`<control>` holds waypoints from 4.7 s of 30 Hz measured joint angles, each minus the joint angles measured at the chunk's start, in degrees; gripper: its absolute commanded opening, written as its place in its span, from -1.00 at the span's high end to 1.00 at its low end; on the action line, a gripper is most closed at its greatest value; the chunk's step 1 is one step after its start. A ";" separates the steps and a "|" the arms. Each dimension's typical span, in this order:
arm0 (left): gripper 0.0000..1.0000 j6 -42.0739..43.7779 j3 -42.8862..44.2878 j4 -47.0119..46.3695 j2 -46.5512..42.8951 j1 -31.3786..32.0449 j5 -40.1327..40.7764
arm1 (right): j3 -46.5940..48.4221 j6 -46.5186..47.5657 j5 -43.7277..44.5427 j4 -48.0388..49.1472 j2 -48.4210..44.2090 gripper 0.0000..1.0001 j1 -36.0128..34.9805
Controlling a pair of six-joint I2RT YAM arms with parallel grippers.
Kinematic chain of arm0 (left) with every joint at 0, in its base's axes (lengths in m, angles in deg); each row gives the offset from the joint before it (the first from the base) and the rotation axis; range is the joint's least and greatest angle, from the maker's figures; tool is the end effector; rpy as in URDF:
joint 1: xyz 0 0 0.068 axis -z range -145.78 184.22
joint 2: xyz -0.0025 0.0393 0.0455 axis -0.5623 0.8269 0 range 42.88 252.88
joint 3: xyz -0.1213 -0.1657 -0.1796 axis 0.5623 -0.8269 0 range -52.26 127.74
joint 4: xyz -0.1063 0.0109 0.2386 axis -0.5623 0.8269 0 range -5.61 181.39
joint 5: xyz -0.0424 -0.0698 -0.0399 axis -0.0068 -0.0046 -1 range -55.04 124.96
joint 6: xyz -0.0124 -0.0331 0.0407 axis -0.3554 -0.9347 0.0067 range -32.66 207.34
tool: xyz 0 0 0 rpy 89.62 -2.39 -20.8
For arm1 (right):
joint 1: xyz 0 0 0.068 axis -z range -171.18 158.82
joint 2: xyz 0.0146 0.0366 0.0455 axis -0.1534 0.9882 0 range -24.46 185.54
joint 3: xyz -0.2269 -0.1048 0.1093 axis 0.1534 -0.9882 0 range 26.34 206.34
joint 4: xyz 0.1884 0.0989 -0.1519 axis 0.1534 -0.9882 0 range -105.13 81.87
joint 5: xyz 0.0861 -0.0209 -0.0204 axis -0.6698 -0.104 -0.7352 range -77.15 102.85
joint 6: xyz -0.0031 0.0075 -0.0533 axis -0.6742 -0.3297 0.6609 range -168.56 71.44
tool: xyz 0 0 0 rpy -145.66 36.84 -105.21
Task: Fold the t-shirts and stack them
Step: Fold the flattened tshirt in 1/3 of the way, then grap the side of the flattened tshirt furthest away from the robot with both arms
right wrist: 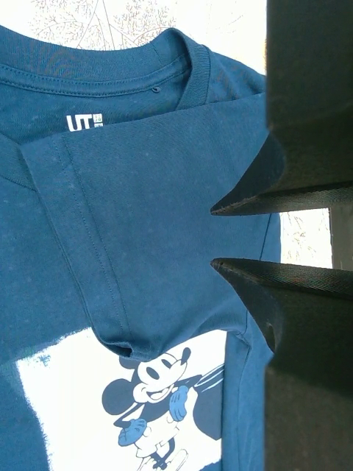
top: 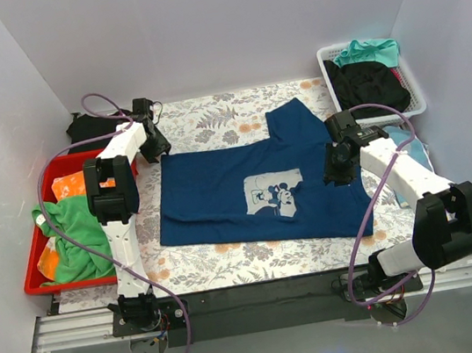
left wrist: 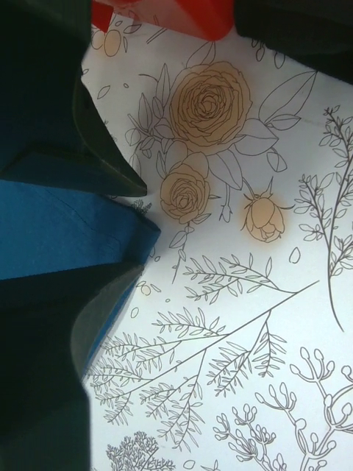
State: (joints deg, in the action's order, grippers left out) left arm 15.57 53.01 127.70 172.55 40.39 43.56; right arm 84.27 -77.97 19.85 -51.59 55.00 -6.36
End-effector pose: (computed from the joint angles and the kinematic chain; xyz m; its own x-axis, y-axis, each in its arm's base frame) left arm 0.4758 -0.0461 0.1692 -0.3353 -0.9084 -0.2500 -0.8581 0.4039 -0.3171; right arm 0.2597 0.0661 0.2399 -0.8652 0.2701 -0.4225 0.2463 0.9628 0.1113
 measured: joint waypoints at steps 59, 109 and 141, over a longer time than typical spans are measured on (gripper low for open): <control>1.00 2.10 -4.39 2.78 -3.19 1.01 -3.48 | 63.17 24.02 6.25 29.14 58.84 0.03 5.01; 1.00 1.20 -5.18 2.51 -5.88 1.07 -6.25 | 78.07 22.34 -1.44 19.04 71.06 -0.04 5.20; 1.00 0.87 -5.05 2.51 -5.88 1.07 -7.54 | 79.41 16.76 -5.49 18.69 72.96 0.97 6.19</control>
State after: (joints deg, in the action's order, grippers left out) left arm 16.45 47.96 130.21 166.67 41.46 36.02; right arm 163.68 -61.21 14.37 -32.90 127.96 -0.17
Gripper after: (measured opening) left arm 0.018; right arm 0.136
